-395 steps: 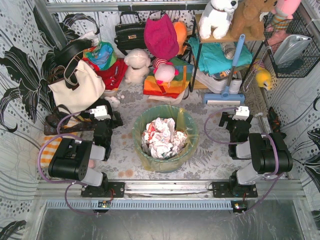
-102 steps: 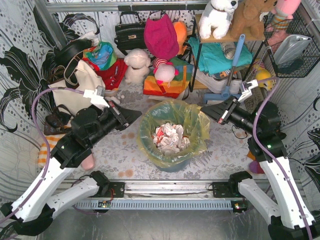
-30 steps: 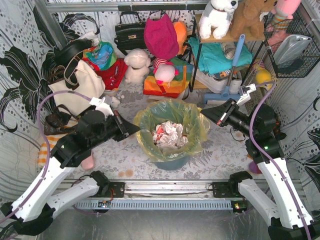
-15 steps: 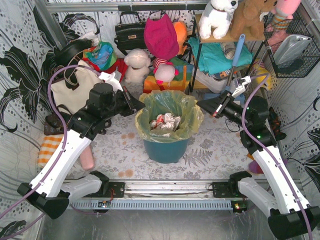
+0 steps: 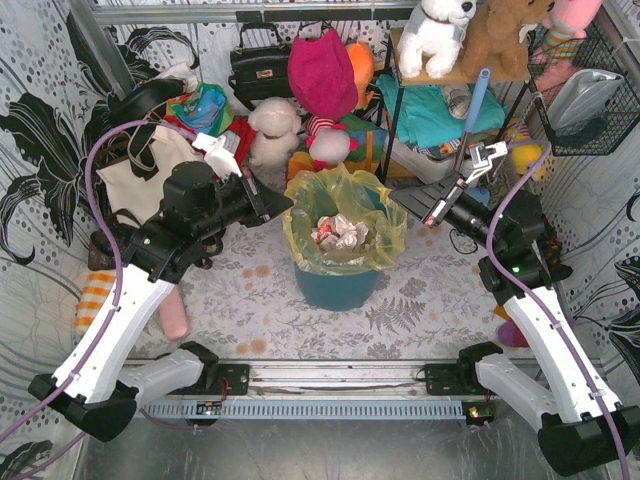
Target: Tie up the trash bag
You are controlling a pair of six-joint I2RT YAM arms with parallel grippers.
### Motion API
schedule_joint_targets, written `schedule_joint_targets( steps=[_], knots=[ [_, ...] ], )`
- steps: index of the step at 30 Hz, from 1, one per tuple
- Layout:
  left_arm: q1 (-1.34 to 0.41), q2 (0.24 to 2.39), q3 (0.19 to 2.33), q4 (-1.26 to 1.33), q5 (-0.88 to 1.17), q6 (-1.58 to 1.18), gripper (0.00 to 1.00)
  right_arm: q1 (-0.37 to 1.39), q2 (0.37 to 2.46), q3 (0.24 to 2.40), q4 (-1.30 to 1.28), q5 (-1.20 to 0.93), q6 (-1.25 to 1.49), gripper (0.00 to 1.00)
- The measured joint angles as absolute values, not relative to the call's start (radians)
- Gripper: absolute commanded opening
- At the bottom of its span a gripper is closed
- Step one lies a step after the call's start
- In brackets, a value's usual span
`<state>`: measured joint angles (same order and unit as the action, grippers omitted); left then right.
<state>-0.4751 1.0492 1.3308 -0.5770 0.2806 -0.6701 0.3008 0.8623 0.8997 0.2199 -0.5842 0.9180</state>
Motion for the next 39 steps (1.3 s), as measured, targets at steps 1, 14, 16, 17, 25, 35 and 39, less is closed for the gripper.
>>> schedule_joint_targets(
  steps=[1,14,16,17,25,35,39],
  knots=[
    [-0.475,1.047,1.330,-0.579,0.274,-0.667,0.00,0.304,0.861,0.900,0.227,-0.585,0.923,0.00],
    [-0.475,0.987,1.197,-0.657,0.216,-0.660,0.00,0.493,0.957,0.894,0.310,-0.663,0.921,0.00],
    [-0.475,0.965,1.193,-0.678,0.216,-0.660,0.00,0.567,1.009,0.900,0.303,-0.674,0.903,0.00],
    [-0.474,0.953,1.193,-0.687,0.216,-0.660,0.00,0.597,1.032,0.903,0.299,-0.682,0.896,0.00],
    [-0.469,0.915,1.148,-0.733,0.316,-0.627,0.00,0.667,1.095,0.920,0.290,-0.728,0.866,0.00],
    [-0.458,0.961,1.189,-0.770,0.648,-0.521,0.00,0.667,1.113,0.928,0.293,-0.729,0.856,0.00],
    [-0.413,0.955,1.216,-0.630,0.782,-0.556,0.00,0.667,1.113,0.928,0.292,-0.707,0.844,0.00]
  ],
)
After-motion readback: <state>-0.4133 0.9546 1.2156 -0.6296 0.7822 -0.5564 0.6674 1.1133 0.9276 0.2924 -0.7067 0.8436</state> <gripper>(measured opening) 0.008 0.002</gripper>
